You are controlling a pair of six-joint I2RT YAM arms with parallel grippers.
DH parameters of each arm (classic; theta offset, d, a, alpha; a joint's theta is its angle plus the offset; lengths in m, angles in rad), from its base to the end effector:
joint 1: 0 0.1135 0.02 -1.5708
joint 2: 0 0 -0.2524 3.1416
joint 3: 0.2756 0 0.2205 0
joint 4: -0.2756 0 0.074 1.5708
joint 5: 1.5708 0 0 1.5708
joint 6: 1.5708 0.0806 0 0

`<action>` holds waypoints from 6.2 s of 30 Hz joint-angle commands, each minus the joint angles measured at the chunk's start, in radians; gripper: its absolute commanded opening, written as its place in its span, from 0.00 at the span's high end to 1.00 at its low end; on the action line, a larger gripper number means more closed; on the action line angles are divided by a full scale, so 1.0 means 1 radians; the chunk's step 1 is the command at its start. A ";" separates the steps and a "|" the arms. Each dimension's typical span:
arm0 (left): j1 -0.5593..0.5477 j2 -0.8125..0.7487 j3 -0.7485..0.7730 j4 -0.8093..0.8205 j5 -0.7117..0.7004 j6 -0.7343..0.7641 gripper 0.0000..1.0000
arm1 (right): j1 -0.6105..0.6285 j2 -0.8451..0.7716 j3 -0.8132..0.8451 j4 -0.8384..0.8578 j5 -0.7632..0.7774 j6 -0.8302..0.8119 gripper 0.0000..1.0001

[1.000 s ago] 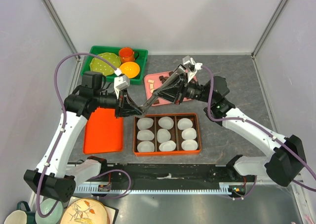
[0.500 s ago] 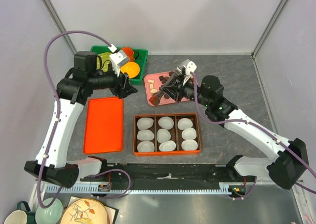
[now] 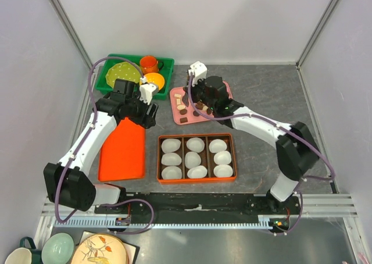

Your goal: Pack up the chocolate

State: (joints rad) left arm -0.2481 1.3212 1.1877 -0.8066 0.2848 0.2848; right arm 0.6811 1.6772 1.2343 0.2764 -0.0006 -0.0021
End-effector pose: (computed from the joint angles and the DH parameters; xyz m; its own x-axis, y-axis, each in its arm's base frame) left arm 0.2515 -0.0871 0.2671 -0.6400 0.4403 -0.6297 0.6003 0.7981 -0.0521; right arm 0.3237 0.2624 0.3021 -0.1274 -0.1060 -0.9862 -0.6304 0.7763 -0.0020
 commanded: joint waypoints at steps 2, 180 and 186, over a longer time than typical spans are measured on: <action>0.013 0.023 -0.007 0.142 -0.058 -0.010 0.21 | -0.014 0.160 0.165 0.144 0.094 -0.073 1.00; 0.078 -0.102 -0.122 0.096 -0.165 -0.018 0.07 | 0.322 -0.258 -0.363 0.316 -0.004 -0.027 0.60; 0.078 -0.111 -0.120 0.096 -0.176 -0.013 0.07 | 0.253 -0.252 -0.251 0.290 0.083 -0.067 0.69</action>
State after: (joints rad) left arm -0.1741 1.2449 1.0405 -0.7094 0.1242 0.2714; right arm 0.9909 1.4570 0.8669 0.5156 0.0242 -0.0399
